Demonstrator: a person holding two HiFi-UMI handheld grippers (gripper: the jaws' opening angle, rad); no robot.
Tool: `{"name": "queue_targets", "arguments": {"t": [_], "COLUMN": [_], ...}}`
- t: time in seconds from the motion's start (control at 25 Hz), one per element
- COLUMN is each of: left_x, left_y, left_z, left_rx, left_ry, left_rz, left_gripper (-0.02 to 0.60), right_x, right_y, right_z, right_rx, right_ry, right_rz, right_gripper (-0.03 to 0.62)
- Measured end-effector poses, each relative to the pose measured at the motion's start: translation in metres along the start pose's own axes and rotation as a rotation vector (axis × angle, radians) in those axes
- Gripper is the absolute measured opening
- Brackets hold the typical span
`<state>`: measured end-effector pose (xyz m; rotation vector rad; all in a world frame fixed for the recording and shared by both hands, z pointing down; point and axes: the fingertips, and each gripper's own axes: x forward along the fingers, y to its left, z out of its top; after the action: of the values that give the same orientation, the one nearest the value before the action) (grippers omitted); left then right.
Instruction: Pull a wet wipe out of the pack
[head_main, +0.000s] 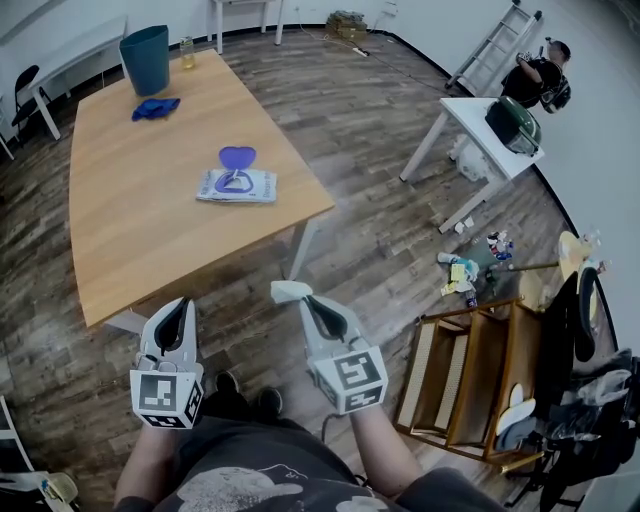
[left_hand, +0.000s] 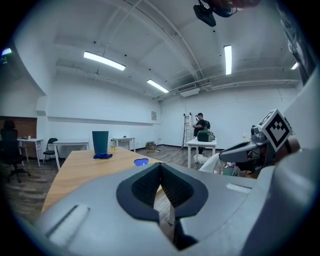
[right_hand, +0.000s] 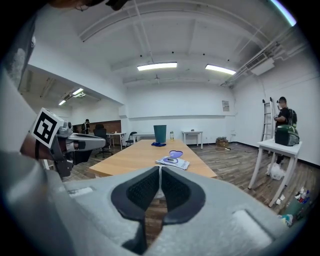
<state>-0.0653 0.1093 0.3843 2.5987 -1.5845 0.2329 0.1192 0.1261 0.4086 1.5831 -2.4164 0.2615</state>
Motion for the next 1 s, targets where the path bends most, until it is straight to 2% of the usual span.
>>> {"name": "queue_targets", "arguments": {"t": [0.52,1.0], "left_x": [-0.028,-0.029], "left_y": [0.03,0.033], "left_z": [-0.003,-0.007], "left_rx": [-0.043,-0.073], "left_ry": [0.003,0.001], "left_rz": [-0.046,-0.109], "left_gripper": [0.018,0.018], "right_x": [-0.001,-0.001], "right_y": [0.044,0.051], "right_z": [0.013,0.012], "right_rx": [-0.062,-0.075], "right_ry": [0.036,0.065], "right_rz": [-0.044,-0.094], "right_gripper": [0.003,0.003]}}
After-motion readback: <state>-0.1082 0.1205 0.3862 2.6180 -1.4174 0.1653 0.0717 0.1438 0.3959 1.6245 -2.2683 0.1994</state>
